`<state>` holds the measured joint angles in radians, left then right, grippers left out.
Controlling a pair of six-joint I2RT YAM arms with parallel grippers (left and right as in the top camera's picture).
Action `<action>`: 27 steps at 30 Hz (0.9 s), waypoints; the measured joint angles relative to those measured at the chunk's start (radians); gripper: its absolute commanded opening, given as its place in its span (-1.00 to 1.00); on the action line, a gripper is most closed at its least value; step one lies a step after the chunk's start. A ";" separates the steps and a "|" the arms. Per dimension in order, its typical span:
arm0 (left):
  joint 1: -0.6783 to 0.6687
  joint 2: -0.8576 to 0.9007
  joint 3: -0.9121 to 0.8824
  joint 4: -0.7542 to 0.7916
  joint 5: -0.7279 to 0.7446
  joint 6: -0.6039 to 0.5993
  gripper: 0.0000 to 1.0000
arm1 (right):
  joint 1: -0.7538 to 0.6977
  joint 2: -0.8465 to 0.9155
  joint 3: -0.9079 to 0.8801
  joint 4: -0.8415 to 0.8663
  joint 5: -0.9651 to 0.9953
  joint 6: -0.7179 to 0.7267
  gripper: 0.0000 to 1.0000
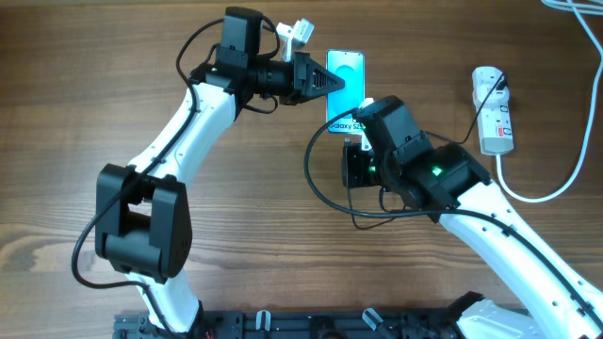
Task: Plug charger to phone and switch on socket
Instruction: 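Raise the plug with the right gripper toward the phone's bottom port, then push the USB-C plug up into the phone's port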
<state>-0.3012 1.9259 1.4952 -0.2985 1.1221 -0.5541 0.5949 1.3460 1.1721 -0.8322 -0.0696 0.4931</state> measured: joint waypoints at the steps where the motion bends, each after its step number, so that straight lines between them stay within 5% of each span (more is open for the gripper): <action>1: 0.000 0.000 0.000 -0.002 0.000 0.000 -0.92 | 0.000 0.000 0.000 0.000 0.000 0.000 -0.91; 27: -0.014 0.000 0.000 -0.002 -0.003 0.000 -0.92 | 0.000 0.000 0.000 0.000 0.000 0.001 -0.91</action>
<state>-0.3153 1.9259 1.4952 -0.3000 1.1191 -0.5541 0.5949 1.3460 1.1721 -0.8326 -0.0692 0.4938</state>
